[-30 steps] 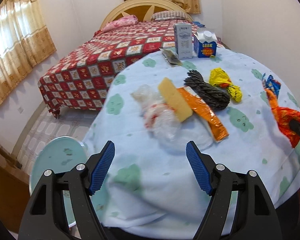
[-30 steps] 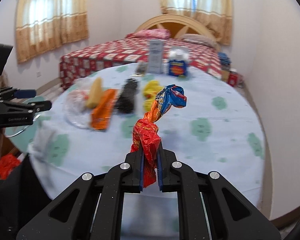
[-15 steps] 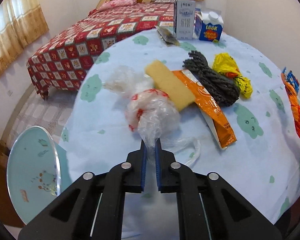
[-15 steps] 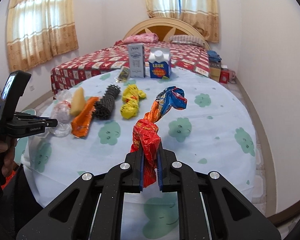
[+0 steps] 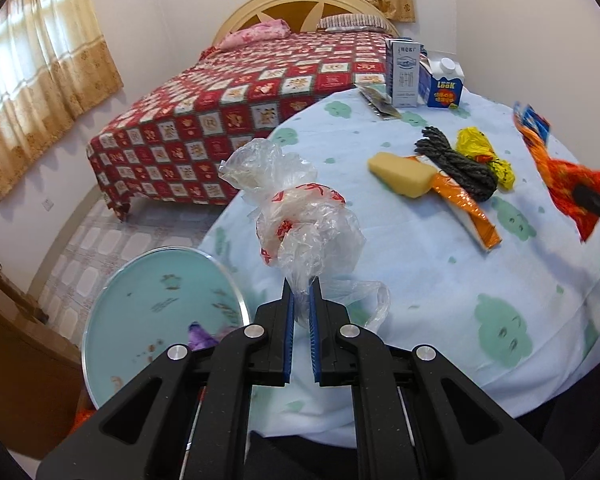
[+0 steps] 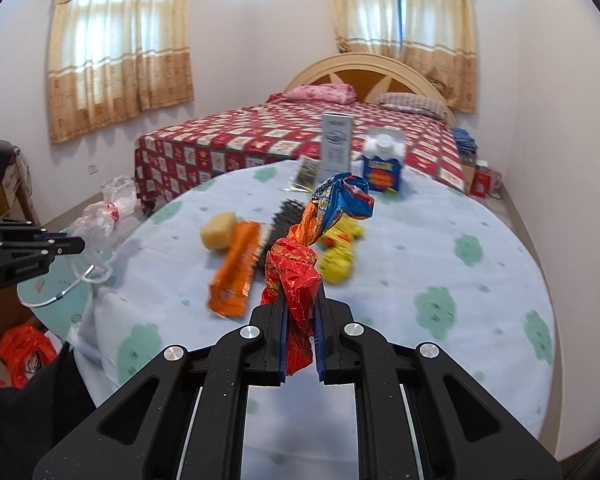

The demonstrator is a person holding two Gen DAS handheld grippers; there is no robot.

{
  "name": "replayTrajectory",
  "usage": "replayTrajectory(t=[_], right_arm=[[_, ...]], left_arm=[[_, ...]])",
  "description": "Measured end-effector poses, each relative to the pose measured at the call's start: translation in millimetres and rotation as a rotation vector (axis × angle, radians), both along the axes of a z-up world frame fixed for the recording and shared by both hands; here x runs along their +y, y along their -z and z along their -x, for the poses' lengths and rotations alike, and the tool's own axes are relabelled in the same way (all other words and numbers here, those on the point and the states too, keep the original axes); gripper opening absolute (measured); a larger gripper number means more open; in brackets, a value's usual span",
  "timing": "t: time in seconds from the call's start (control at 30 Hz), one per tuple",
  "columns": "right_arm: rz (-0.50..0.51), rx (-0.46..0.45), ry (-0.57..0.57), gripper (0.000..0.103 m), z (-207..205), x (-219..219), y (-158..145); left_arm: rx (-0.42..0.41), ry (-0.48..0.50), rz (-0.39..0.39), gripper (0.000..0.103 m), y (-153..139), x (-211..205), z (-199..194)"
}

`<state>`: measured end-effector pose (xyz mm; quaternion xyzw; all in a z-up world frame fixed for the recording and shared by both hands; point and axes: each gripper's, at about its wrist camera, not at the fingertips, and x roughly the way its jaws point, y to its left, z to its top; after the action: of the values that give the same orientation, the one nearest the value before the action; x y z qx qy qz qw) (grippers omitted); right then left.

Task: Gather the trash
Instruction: 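Carry the clear bag and red-blue wrapper off the table over the teal basin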

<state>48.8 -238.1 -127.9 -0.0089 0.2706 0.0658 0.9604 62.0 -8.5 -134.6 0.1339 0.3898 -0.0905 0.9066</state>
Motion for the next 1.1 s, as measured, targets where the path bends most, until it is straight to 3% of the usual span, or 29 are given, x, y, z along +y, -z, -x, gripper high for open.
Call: replayTrajectory(t=[0.4, 1.1], right_arm=[[0.032, -0.019, -0.063, 0.011, -21.2, 35.1, -9.3], [0.068, -0.026, -0.165, 0.011, -36.7, 89.8, -14.9]], left_arm=[[-0.062, -0.016, -0.021, 0.007, -11.2, 11.5, 6.5], [-0.076, -0.099, -0.036, 0.007, -13.5, 56.8, 4.5]])
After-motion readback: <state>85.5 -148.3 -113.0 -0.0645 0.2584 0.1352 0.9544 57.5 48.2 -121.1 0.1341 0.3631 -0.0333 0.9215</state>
